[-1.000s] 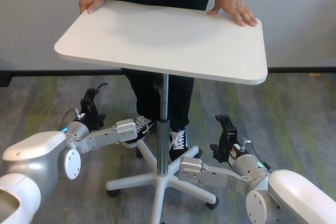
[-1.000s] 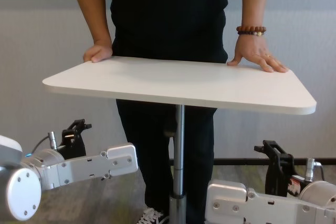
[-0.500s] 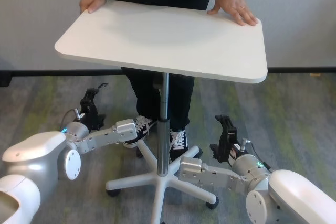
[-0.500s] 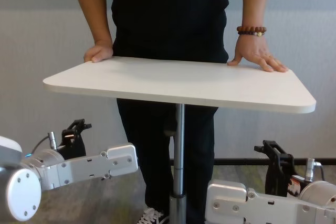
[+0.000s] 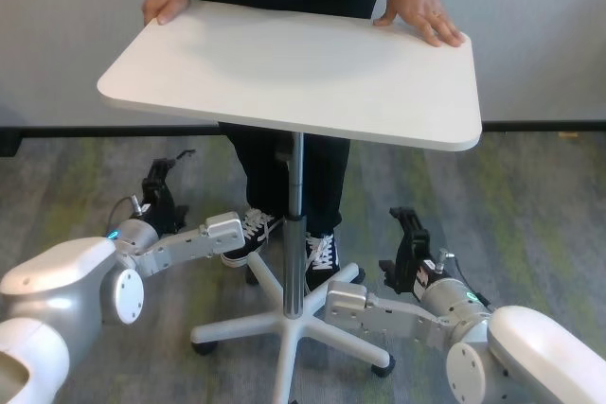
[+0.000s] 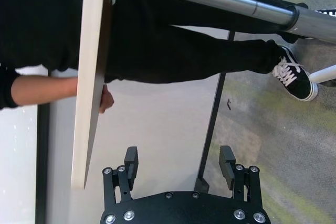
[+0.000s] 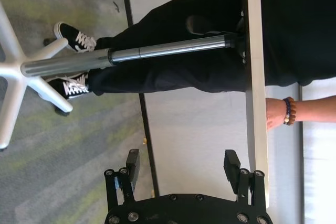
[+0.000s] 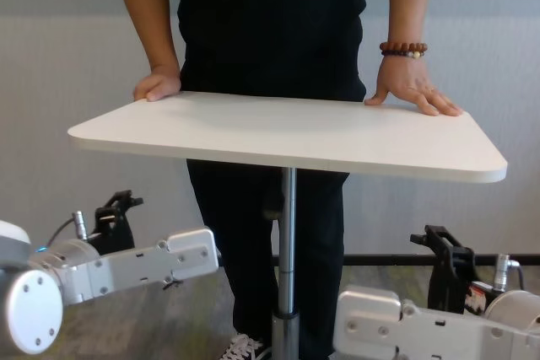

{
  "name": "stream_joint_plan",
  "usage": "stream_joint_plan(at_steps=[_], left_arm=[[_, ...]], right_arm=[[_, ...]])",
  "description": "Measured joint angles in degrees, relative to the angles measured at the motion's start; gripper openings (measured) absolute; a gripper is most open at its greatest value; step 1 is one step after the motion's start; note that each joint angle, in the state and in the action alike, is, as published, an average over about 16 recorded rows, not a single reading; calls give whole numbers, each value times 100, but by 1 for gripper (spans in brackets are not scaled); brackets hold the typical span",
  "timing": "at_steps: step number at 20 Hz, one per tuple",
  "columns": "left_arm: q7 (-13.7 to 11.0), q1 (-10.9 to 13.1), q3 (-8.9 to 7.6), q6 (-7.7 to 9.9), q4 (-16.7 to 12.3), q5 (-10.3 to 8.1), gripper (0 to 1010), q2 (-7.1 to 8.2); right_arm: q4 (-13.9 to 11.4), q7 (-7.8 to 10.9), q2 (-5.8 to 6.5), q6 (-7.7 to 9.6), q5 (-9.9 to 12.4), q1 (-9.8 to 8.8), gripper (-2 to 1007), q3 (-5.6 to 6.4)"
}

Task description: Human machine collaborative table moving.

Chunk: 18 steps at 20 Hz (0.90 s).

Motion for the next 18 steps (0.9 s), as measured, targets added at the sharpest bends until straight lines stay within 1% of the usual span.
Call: stream_joint_plan(at_steps=[3,7,12,18], left_arm=[[-68,121,-8,20,-248,-239,1000,105],[-193,353,-24,59,-727,-703,1000,309],[-390,734,-50,123,-1506,-1458,1000,642],[-649,1246,-86,209,-2549,-2469,1000,1088]], right_arm=[[-34,-21,64,-65,237,-10,1001,21],[-103,-63,192,-195,713,-31,1001,64],[-215,-128,400,-406,1483,-66,1001,135],[-364,-215,678,-688,2513,-114,1001,230]])
